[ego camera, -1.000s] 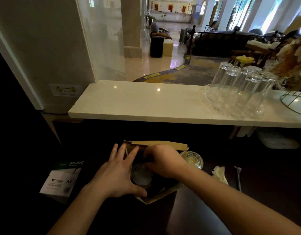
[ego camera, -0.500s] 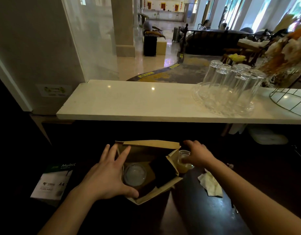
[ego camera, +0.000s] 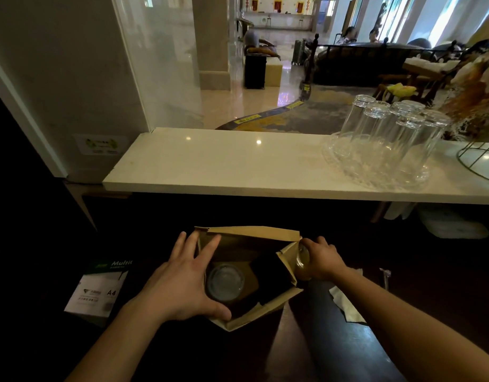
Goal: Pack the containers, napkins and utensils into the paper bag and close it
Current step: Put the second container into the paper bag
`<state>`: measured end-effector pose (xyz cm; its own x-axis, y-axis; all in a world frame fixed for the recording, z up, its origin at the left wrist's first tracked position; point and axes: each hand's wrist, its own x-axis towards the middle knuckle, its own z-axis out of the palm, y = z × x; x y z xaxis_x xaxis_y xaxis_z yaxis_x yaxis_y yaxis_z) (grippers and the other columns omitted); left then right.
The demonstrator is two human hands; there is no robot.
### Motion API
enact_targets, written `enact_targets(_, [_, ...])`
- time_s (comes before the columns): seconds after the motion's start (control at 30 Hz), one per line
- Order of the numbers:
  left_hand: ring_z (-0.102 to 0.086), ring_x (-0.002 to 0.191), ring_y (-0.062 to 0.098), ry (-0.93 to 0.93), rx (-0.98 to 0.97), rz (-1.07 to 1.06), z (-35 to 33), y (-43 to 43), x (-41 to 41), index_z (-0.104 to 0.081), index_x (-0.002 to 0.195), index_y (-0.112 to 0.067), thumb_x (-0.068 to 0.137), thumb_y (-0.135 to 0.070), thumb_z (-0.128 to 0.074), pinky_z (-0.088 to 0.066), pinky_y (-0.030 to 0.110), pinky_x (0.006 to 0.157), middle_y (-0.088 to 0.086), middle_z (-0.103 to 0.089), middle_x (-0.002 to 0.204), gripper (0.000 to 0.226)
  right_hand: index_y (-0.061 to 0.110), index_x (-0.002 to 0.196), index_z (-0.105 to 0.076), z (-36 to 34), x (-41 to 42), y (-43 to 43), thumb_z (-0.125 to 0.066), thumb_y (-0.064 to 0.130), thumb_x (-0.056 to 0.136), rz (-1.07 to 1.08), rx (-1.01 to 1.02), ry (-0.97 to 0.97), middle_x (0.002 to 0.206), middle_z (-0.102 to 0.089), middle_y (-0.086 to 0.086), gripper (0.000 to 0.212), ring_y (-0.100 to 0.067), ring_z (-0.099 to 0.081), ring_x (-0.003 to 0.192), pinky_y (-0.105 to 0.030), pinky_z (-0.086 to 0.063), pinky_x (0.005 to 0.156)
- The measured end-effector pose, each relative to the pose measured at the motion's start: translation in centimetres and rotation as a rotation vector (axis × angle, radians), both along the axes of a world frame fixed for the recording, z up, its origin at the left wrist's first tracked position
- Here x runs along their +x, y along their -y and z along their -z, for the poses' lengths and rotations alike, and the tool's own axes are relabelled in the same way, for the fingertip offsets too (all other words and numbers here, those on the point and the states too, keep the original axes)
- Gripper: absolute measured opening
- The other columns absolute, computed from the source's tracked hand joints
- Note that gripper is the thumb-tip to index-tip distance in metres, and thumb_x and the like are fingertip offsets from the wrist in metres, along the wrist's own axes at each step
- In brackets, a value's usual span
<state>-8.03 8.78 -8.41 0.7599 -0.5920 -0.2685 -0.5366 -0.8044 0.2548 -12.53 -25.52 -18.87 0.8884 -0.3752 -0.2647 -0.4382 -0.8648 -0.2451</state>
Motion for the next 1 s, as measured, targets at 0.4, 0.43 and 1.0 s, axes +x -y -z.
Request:
enact_targets(0.4, [0.038, 0.134, 0.014, 0.044, -0.041, -0.004, 1.0, 0.0, 0.3, 0.035, 0.126, -0.062, 0.03, -0.094, -0.057, -0.022, 0.054, 0.111, -0.011, 0.031, 0.155, 0.137, 0.044, 0.142, -0.036, -17.0, -5.2, -3.4, -0.078, 0.048, 0.059, -0.069, -0.007, 0.451, 0.129, -0.043, 0.002, 0.093, -0.021, -0.045, 0.117, -0.034, -0.045, 0.086])
enact_targets(0.43, [0.038, 0.135, 0.014, 0.042, -0.044, -0.005, 1.0, 0.1, 0.3, 0.035, 0.126, -0.062, 0.031, -0.093, -0.058, -0.022, 0.054, 0.111, -0.011, 0.031, 0.155, 0.136, 0.045, 0.141, -0.036, -18.7, -5.6, -4.2, -0.077, 0.051, 0.058, -0.107, 0.015, 0.486, 0.128, -0.043, 0.005, 0.093, -0.017, -0.046, 0.114, -0.032, -0.045, 0.084])
enact_targets(1.0, [0.036, 0.137, 0.021, 0.015, -0.04, 0.043, 0.0, 1.2, -0.1, 0.024, 0.14, -0.05, 0.044, -0.081, -0.071, -0.02, 0.053, 0.113, -0.003, 0.03, 0.157, 0.139, 0.03, 0.139, -0.037, -10.9, -0.9, -13.6, -0.075, 0.053, 0.067, -0.5, -0.256, 0.039, 0.126, -0.05, -0.008, 0.085, -0.03, -0.057, 0.105, -0.038, -0.054, 0.082])
